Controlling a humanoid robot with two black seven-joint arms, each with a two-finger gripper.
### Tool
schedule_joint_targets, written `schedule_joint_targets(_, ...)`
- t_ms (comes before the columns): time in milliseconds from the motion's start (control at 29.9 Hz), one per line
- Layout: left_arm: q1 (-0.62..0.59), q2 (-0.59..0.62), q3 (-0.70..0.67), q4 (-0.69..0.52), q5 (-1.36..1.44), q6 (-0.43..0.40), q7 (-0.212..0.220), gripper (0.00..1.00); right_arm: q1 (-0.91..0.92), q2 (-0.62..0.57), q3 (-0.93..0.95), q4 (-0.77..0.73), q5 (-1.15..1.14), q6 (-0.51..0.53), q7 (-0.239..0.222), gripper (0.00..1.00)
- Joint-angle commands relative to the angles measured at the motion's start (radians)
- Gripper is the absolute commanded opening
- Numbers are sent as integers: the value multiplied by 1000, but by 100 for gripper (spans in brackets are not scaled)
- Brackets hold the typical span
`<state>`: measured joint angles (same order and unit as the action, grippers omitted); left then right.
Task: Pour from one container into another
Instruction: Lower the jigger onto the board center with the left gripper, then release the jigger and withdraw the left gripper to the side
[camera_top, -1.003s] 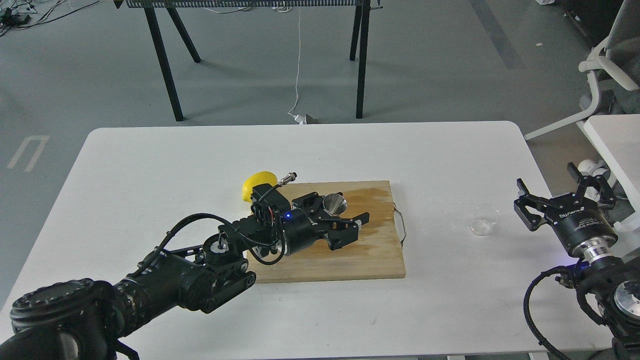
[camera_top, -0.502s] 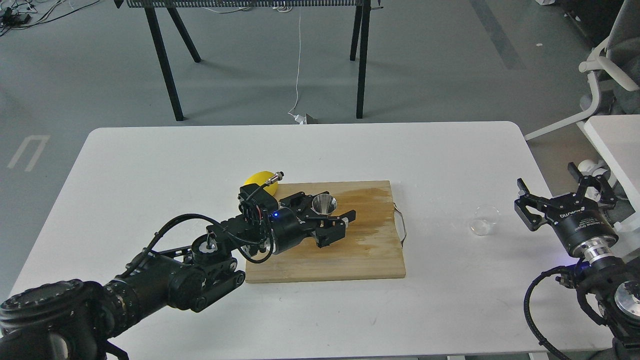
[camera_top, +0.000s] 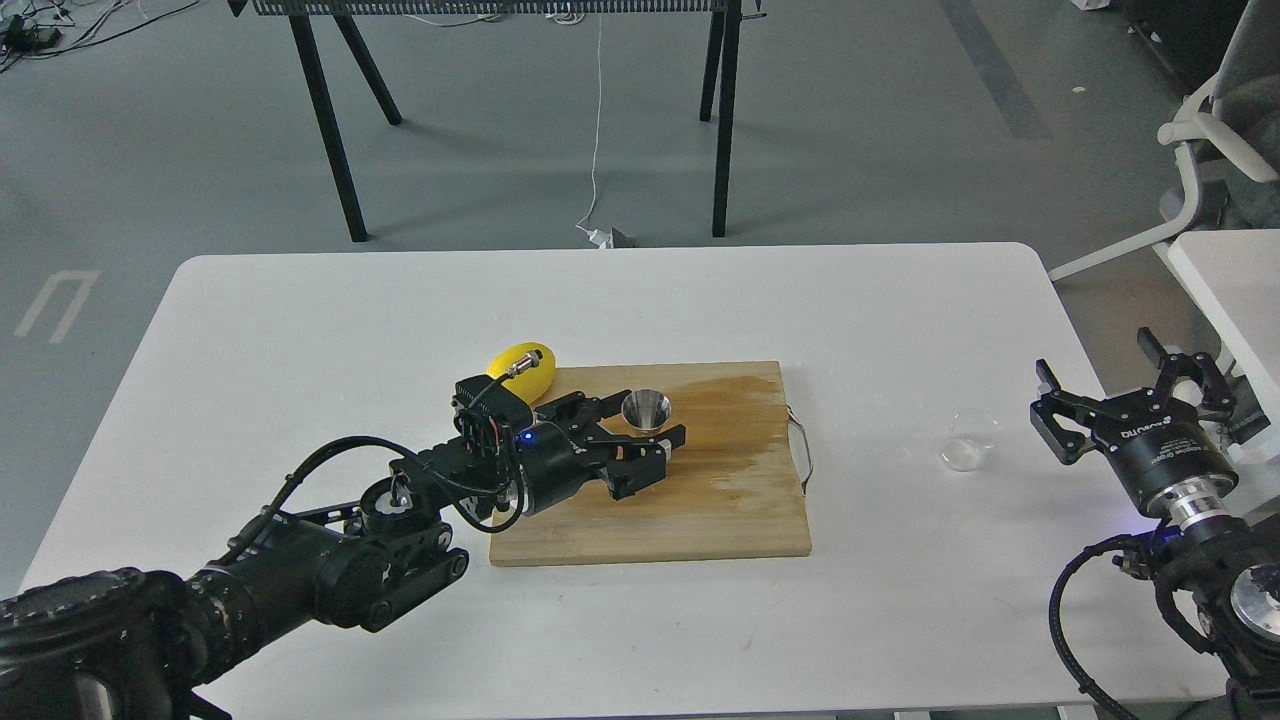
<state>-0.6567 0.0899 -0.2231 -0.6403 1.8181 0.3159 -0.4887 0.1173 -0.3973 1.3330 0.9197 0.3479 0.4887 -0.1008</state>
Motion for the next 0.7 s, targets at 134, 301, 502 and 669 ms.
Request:
schedule_joint_targets(134, 22, 60, -5, -58, 0, 8, 0, 91, -7, 0, 0, 1, 0, 0, 0, 99)
schedule_joint_targets(301, 40, 91, -8, -82, 0, 9, 0, 91, -7, 0, 0, 1, 0, 0, 0, 99)
schedule_joint_targets(502, 48, 129, -9, -119, -2, 12, 0, 91, -7, 0, 0, 1, 0, 0, 0, 99)
schedule_joint_targets(669, 66, 175, -9, -159, -2, 25, 0, 91, -7, 0, 0, 1, 0, 0, 0, 99)
